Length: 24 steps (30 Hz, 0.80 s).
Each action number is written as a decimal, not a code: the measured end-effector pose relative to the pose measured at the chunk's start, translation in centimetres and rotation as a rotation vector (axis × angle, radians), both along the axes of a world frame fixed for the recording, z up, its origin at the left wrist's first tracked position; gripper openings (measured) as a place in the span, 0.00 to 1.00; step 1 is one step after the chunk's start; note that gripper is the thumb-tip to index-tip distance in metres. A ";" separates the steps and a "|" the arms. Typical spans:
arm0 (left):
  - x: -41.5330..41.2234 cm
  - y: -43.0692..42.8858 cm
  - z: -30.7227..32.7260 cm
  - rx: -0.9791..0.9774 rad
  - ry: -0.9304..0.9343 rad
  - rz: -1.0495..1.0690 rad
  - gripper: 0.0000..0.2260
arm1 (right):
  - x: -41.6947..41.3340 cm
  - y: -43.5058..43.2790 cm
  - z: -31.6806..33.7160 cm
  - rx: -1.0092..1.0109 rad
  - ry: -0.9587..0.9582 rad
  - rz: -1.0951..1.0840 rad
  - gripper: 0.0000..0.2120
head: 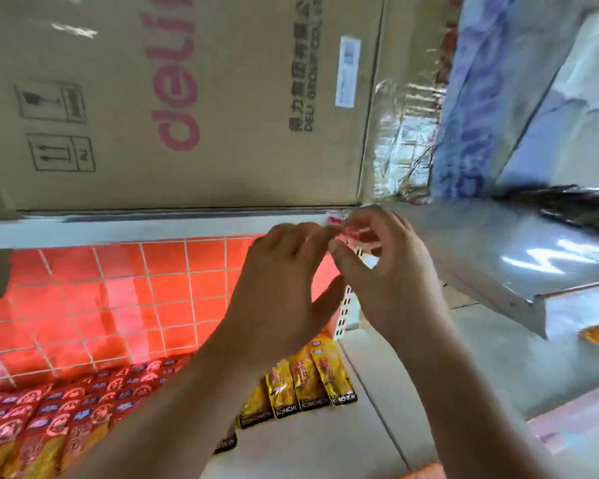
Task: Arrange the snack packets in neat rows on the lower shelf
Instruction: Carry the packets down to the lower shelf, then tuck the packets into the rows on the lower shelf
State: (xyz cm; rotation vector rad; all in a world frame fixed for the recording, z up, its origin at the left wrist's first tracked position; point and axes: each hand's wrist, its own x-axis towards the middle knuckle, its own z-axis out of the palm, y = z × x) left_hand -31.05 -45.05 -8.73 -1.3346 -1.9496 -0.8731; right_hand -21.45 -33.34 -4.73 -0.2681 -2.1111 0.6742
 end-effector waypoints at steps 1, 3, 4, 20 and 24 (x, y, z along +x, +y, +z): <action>0.6 0.9 1.5 0.022 0.034 -0.036 0.24 | 1.1 0.4 1.4 0.010 0.026 -0.031 0.08; 1.6 2.6 3.8 0.048 0.082 -0.098 0.23 | 2.9 1.4 3.8 0.008 0.063 -0.077 0.08; 2.2 3.5 5.0 0.048 0.089 -0.129 0.22 | 3.9 2.3 4.8 0.010 0.079 -0.103 0.07; 9.7 21.2 14.1 -0.406 -0.122 -0.253 0.17 | 16.5 27.6 7.9 0.013 -0.188 -0.184 0.14; 11.2 28.0 15.1 -0.524 -0.142 -0.174 0.16 | 18.1 36.0 8.3 -0.008 -0.242 -0.208 0.12</action>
